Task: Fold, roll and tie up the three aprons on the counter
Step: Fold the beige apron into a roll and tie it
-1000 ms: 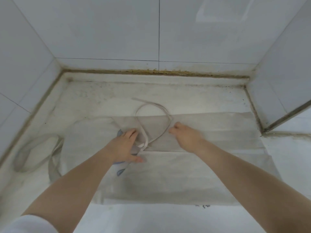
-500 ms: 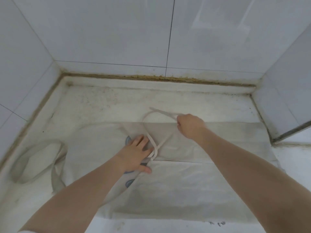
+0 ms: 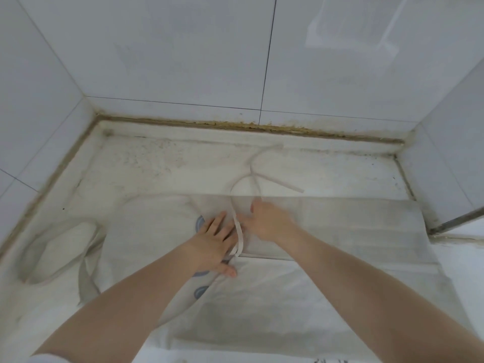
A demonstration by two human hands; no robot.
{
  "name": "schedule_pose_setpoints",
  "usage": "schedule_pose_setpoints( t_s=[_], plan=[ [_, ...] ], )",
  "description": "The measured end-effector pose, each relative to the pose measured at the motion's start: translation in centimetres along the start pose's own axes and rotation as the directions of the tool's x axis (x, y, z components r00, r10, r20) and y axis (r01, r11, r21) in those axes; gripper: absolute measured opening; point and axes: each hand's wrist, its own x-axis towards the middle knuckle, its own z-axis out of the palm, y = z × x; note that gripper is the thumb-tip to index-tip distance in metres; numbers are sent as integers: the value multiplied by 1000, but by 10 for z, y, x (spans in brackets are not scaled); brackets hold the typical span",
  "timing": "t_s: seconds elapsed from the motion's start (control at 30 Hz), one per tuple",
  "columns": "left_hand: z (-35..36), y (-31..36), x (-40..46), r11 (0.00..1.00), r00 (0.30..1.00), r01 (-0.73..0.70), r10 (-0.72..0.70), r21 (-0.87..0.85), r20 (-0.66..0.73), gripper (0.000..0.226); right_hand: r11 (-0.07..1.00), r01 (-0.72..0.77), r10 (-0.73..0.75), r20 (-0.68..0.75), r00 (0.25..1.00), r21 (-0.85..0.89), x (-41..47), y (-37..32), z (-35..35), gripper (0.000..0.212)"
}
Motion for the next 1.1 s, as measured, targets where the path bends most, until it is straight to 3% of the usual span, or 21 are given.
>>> schedule_pose_setpoints(
  t_s=[0.07, 0.2, 0.27, 0.33, 0.4, 0.5, 0.57, 0.6, 0.63, 0.7, 0.77, 0.87, 0.97, 1.1],
  plan=[
    [-2, 1, -2, 999, 1000, 6, -6, 31, -8, 99, 1000, 9, -11, 107, 994, 21, -4, -5, 22, 55],
    [2, 4, -12, 999, 989, 33, -28, 36, -145, 102, 986, 83, -81, -15, 997, 146, 1, -7, 36, 41],
    [13, 0, -14, 998, 973, 55, -48, 27, -225, 95, 928, -7, 51, -108, 993, 372, -2, 3, 30, 44],
    [26, 2, -15, 998, 953, -25, 5, -63, -302, 82, 835, -58, 190, -187, 964, 547, -10, 20, 24, 59],
    [22, 15, -26, 990, 913, -68, 13, -123, -408, 58, 910, -21, 167, -320, 932, 414, -27, 36, 20, 66],
    [18, 22, -36, 984, 910, -32, -43, -175, -412, 38, 993, 93, -55, -429, 902, 67, -57, 57, 28, 40],
    [15, 26, -41, 966, 888, -92, -30, -241, -458, 32, 976, 179, -209, -314, 926, -121, -74, 68, 37, 17],
    [14, 29, -42, 985, 880, -93, 13, -147, -474, 35, 959, 218, -255, -217, 942, -181, -83, 74, 41, 15],
    [17, 29, -40, 998, 866, -57, 30, -39, -500, 37, 942, 251, -282, -120, 952, -225, -91, 79, 45, 21],
    [14, 35, -42, 997, 841, -76, 82, 33, -534, 26, 907, 283, -289, 29, 957, -310, -110, 85, 51, 54],
    [10, 44, -46, 984, 836, -150, 176, 93, -519, 9, 898, 254, -247, 65, 967, -358, -125, 90, 56, 80],
    [16, 60, -49, 937, 871, -323, 350, 135, -344, 22, 893, 244, -218, 111, 970, -379, -146, 93, 65, 92],
    [18, 74, -59, 961, 943, -245, 266, 125, -198, 52, 827, 255, -160, 226, 961, -501, -162, 94, 72, 106],
    [17, 81, -68, 968, 957, -242, 249, 65, -149, 74, 789, 265, -177, 208, 962, -555, -165, 82, 64, 80]
  ],
)
